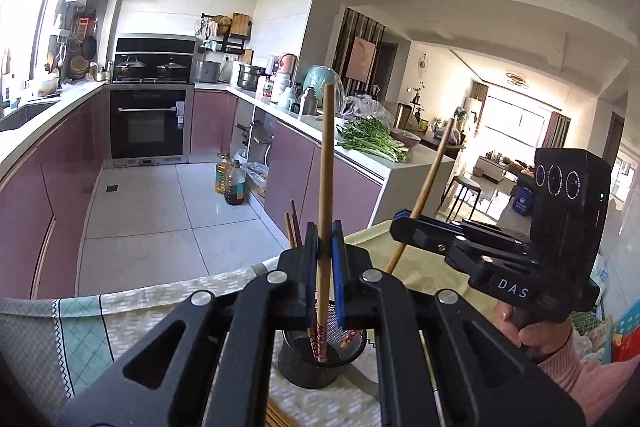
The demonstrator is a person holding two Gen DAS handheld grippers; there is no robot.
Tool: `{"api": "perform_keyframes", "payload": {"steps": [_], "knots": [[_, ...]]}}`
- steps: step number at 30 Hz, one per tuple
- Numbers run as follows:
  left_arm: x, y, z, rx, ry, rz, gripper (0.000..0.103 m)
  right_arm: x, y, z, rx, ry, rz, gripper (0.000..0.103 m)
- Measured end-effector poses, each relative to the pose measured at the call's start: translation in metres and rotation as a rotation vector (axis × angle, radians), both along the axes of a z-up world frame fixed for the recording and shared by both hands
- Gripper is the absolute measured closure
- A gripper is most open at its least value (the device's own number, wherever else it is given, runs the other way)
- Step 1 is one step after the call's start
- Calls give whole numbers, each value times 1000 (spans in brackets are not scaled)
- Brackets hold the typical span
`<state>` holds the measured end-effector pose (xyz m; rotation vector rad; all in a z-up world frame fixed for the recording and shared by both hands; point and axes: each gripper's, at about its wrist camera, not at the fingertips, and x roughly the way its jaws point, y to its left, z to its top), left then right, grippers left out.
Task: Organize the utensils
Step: 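Raise the chopstick upright with the left gripper and insert it into the mesh cup, then open the left gripper to drop the chopstick and pull back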
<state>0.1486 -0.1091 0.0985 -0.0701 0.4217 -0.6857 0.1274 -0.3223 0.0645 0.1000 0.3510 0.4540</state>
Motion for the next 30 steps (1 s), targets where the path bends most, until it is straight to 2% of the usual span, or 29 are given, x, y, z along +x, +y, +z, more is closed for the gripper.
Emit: {"api": "perform_keyframes", "payload": {"steps": [4,11,15,20,25,28,29,30], "knots": [[13,-16,-16,68,42,9,96,13,3,-15,-24,50,-8,97],[30,-35,-61,197,159,-47,96,30,10,-44,-75,168,-6,97],[43,-37,-81,225,203,-51,95,40,15,-62,-111,256,6,97],[56,-43,-91,252,230,-44,95,51,19,-75,-117,305,-5,97],[62,-42,-97,246,220,-3,86,59,14,-81,-92,324,-38,95],[58,-30,-92,213,196,42,75,55,10,-80,-81,311,-53,93],[55,-25,-91,205,181,73,66,55,9,-78,-75,303,-58,86],[50,-20,-88,199,164,104,63,50,8,-76,-67,285,-66,79]]}}
